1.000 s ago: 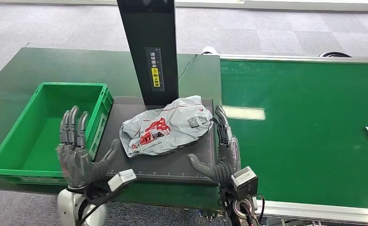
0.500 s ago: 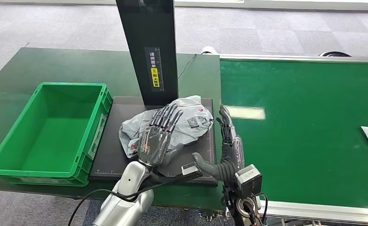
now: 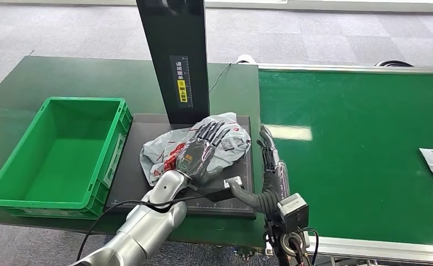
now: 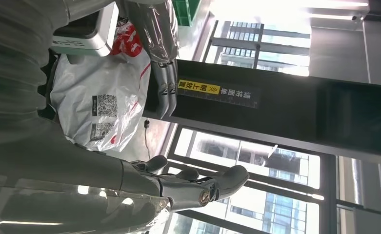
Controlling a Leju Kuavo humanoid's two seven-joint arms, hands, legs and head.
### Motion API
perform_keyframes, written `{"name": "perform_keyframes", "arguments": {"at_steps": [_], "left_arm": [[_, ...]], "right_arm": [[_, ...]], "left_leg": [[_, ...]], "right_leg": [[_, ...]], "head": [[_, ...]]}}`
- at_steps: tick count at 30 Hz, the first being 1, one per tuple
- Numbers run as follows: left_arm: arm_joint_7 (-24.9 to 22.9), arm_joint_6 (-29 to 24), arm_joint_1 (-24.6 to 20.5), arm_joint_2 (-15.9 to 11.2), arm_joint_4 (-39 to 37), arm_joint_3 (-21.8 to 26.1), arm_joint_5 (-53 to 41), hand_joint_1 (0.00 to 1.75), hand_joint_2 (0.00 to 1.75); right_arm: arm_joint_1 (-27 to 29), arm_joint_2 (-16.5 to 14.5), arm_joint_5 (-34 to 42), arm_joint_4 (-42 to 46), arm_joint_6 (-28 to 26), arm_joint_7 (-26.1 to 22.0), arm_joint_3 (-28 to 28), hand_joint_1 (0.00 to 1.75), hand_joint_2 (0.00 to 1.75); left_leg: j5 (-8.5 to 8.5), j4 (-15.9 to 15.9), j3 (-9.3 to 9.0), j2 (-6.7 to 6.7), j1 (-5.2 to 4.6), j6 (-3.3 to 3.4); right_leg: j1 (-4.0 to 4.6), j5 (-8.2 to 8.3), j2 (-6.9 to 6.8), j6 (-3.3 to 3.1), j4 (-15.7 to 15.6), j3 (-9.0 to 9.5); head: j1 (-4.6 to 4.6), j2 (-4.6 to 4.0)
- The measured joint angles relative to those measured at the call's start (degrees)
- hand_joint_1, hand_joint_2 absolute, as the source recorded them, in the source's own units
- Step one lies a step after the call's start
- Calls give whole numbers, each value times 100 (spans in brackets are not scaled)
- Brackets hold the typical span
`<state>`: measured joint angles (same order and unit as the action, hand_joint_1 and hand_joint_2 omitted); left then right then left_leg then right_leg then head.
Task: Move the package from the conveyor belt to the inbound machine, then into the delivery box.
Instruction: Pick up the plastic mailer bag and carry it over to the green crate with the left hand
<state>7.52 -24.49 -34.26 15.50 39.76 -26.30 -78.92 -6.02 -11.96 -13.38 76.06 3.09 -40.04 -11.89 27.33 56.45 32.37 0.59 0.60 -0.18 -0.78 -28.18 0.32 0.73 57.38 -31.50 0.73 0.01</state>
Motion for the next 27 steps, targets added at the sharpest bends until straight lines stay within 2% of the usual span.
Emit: {"name": "perform_keyframes", "arguments": {"at_steps": [8,15,20,27], "left_arm": [[111,792,-641,-188,-698,28,591,0,175],[33,1111,-1297,-347,-1128,81,729,0,175],[-124,1228,-1373,-354,-1378,53,572,0,175],[-58,1493,-1361,-302,-1683,-94,452,0,175]], "right_arm": [[0,-2,-37,-61,21,0,50,0,175],[26,-25,-248,-78,-278,0,32,0,175],[61,-44,-291,-78,-402,0,15,0,175],[90,-67,-279,-78,-524,0,15,0,175]], "left_leg": [[0,0,2,0,0,0],[-4,0,2,1,1,-3],[-3,0,3,1,1,-3],[-3,0,3,0,1,-4]], "right_leg": [[1,0,0,0,1,-1],[1,0,0,0,3,-1],[1,0,0,0,3,-3],[1,0,0,0,3,-3]], "head": [[0,0],[0,-1],[0,0],[0,-1]]}}
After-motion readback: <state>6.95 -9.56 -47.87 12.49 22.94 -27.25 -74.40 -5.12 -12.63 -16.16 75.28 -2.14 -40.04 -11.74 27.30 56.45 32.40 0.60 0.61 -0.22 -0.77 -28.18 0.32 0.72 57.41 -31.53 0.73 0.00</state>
